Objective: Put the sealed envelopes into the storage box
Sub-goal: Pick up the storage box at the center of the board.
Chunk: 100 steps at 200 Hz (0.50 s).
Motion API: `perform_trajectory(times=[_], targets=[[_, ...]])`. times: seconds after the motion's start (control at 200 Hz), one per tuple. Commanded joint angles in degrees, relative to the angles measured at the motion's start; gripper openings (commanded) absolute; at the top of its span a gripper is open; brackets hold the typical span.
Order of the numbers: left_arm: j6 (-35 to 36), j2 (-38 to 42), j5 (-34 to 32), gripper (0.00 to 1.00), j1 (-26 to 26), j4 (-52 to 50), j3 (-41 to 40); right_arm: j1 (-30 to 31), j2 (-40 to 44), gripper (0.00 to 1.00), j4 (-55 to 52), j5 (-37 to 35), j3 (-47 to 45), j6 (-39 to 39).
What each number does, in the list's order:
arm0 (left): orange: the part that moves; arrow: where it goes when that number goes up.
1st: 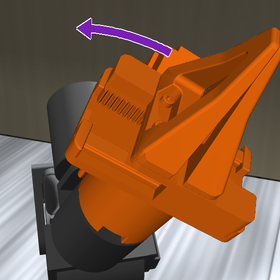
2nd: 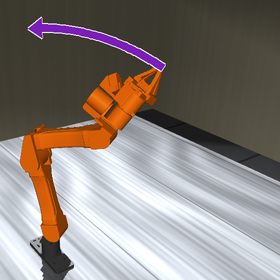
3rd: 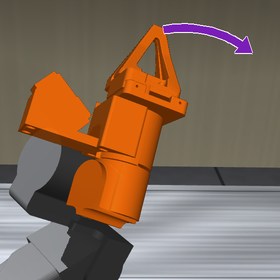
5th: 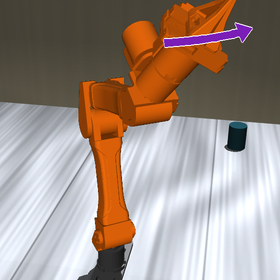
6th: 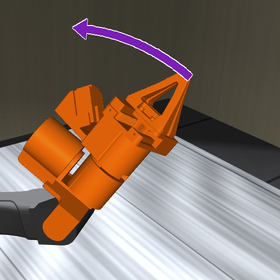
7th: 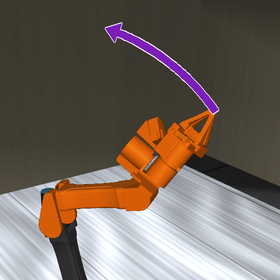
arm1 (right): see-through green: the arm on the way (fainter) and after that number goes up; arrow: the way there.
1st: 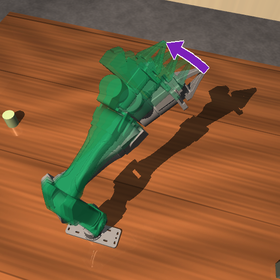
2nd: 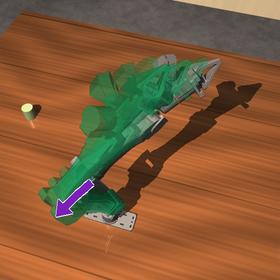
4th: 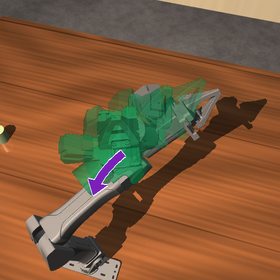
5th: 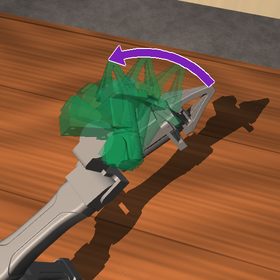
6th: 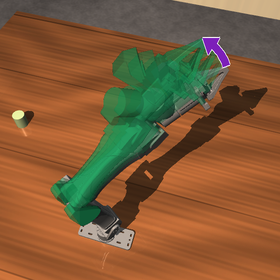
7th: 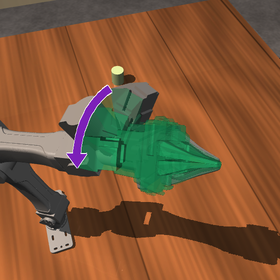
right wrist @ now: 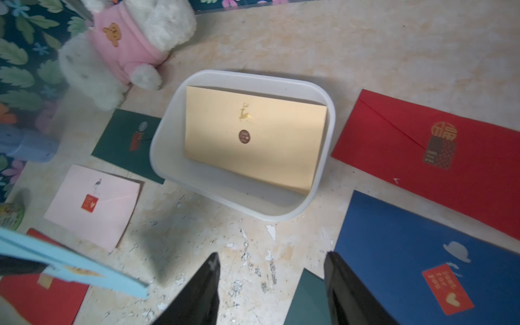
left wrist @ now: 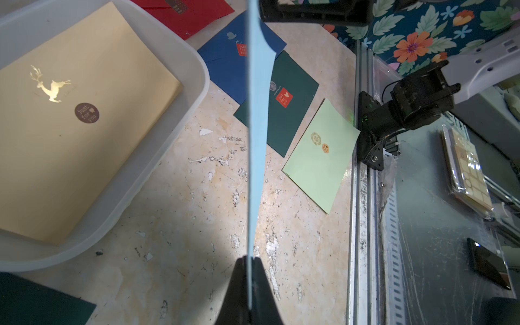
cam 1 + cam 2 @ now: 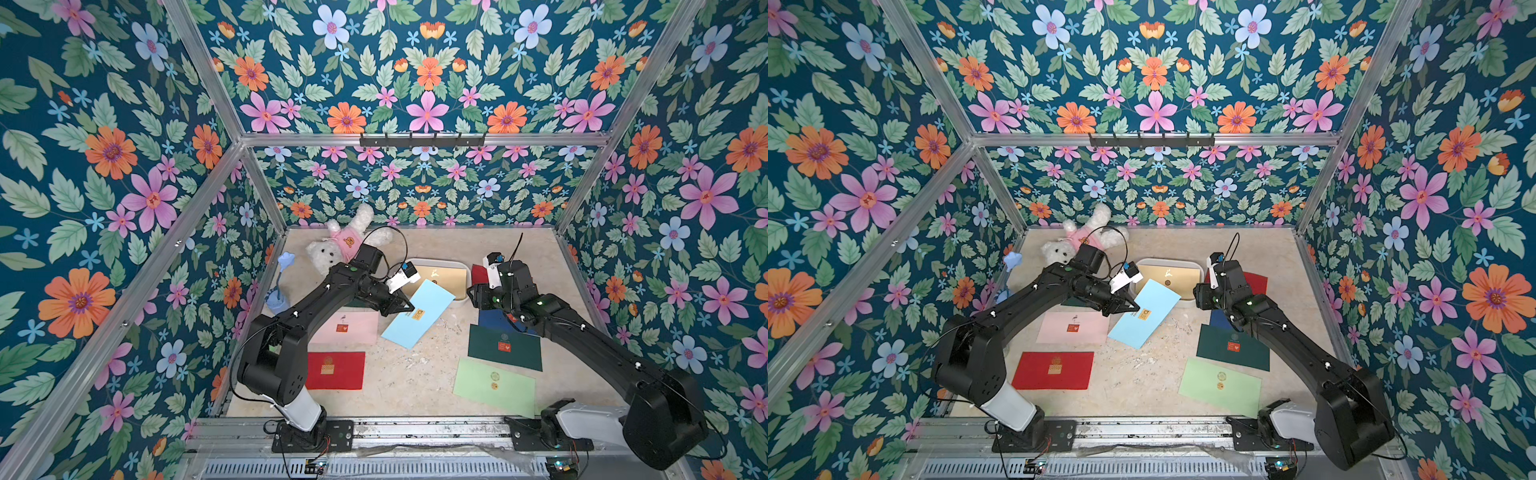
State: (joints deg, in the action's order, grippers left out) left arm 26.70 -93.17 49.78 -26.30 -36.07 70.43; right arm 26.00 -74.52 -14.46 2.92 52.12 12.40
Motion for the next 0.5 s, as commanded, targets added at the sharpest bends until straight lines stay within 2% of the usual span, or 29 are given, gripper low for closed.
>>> perform_trajectory(times=[0.0,0.215,0.495], targets=[[-9.5,0.9,-4.5,0.0,0.0,3.3,-0.1,-2.5,-3.5,0.6,-1.1,-1.1,1.5,4.9],[-17.0,4.9,-12.7,0.0,0.0,5.7,-0.8,-3.9,-13.2,0.56,0.1,0.9,5.8,7.4],[-20.4,8.0,-18.2,0.0,0.0,3.8,1.1,-3.9,-24.6,0.51,-1.4,-0.1,12.8,8.2]])
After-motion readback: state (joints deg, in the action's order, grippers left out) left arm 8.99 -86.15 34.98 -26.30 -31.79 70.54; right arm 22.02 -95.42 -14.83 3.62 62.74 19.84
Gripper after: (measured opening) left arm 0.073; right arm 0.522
